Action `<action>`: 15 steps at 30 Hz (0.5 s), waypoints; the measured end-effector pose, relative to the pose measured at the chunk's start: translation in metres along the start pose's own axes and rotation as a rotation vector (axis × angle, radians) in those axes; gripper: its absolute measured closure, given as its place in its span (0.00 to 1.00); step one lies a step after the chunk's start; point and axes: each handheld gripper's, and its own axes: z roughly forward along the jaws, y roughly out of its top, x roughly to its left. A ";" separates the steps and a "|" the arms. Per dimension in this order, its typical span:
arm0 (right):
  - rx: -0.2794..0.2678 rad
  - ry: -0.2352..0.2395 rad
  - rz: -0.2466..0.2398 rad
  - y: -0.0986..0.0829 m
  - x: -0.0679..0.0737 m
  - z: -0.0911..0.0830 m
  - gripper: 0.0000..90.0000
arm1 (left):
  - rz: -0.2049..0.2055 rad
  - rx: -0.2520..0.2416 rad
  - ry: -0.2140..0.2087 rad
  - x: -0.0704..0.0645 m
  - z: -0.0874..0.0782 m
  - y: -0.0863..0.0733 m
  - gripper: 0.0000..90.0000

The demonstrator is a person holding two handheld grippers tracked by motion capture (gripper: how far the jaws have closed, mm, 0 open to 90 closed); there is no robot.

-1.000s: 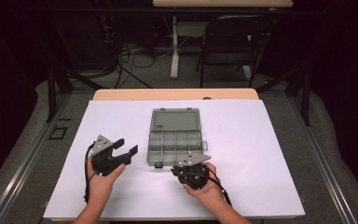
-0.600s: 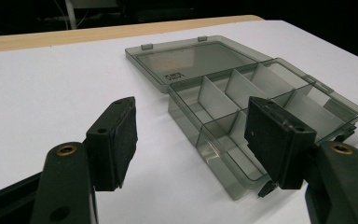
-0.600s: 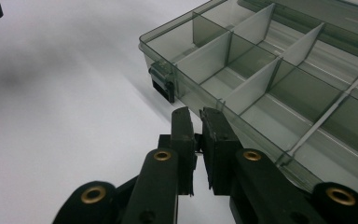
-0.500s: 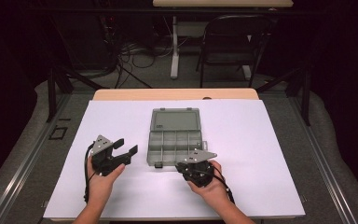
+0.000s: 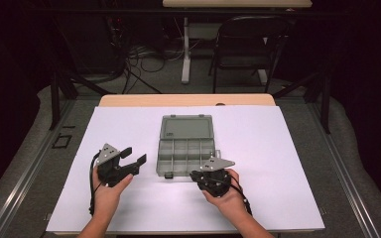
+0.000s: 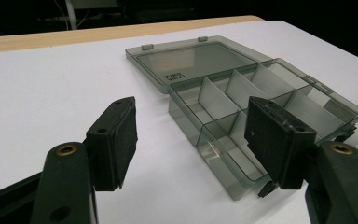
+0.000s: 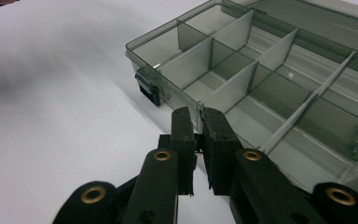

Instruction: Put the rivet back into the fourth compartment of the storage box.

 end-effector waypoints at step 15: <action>-0.025 -0.052 0.025 0.005 -0.016 -0.014 0.92 | -0.002 -0.001 0.000 0.000 0.000 0.000 0.38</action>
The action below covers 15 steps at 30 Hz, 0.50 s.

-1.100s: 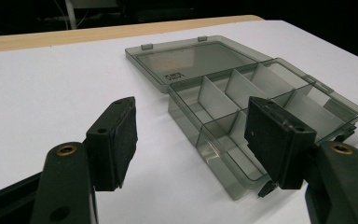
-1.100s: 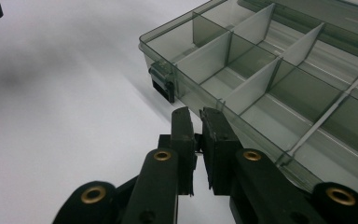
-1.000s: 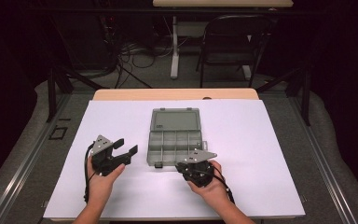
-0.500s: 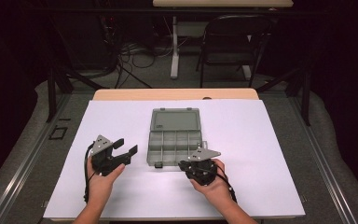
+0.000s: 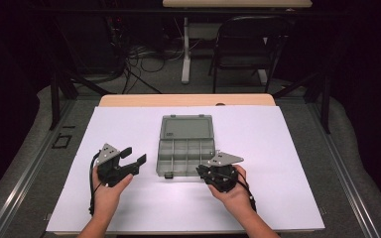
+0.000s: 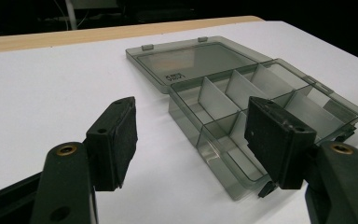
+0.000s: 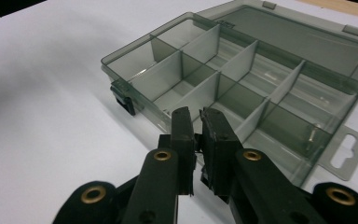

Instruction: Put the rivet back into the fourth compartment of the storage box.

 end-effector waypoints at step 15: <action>-0.003 -0.037 0.027 0.008 -0.019 -0.010 0.92 | 0.005 0.005 0.003 0.000 -0.001 0.000 0.38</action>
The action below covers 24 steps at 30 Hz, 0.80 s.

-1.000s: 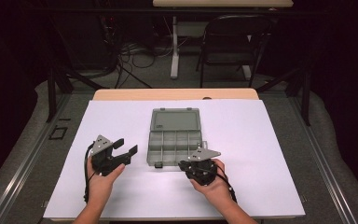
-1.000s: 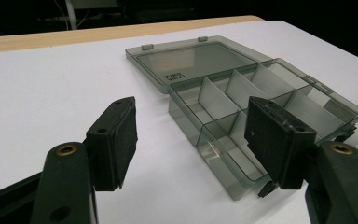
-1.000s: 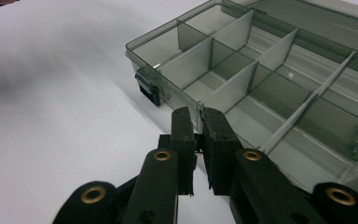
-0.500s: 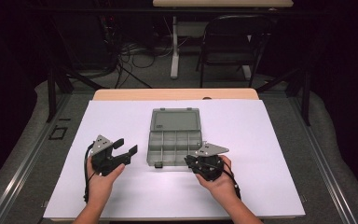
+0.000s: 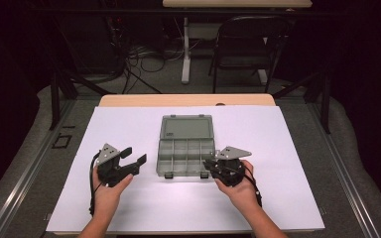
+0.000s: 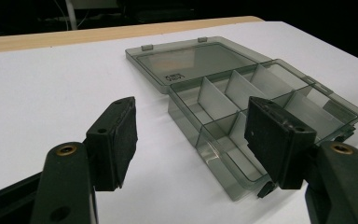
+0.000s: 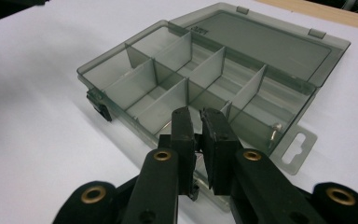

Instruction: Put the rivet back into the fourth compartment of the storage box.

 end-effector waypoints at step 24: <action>0.047 -0.081 0.030 0.046 -0.042 0.020 0.92 | -0.004 0.008 -0.002 0.000 0.002 -0.001 0.38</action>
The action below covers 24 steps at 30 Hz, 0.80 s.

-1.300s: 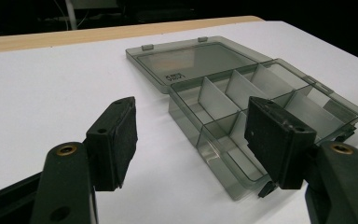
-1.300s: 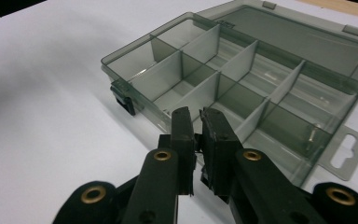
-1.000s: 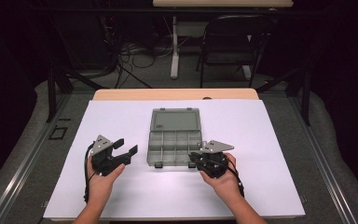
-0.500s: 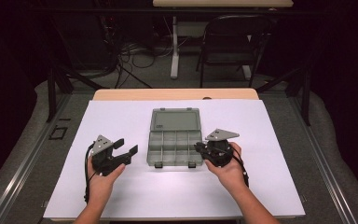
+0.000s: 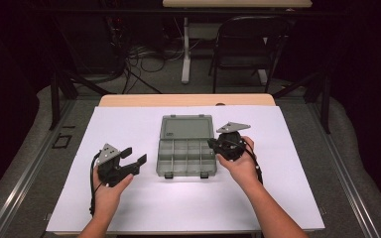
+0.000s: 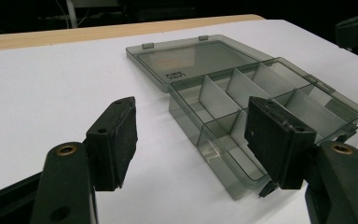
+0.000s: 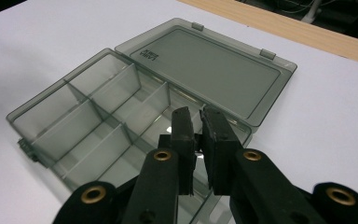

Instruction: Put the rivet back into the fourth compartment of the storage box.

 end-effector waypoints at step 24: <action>0.090 -0.043 0.025 -0.013 -0.007 0.052 0.92 | 0.001 0.002 0.001 0.001 0.001 -0.001 0.38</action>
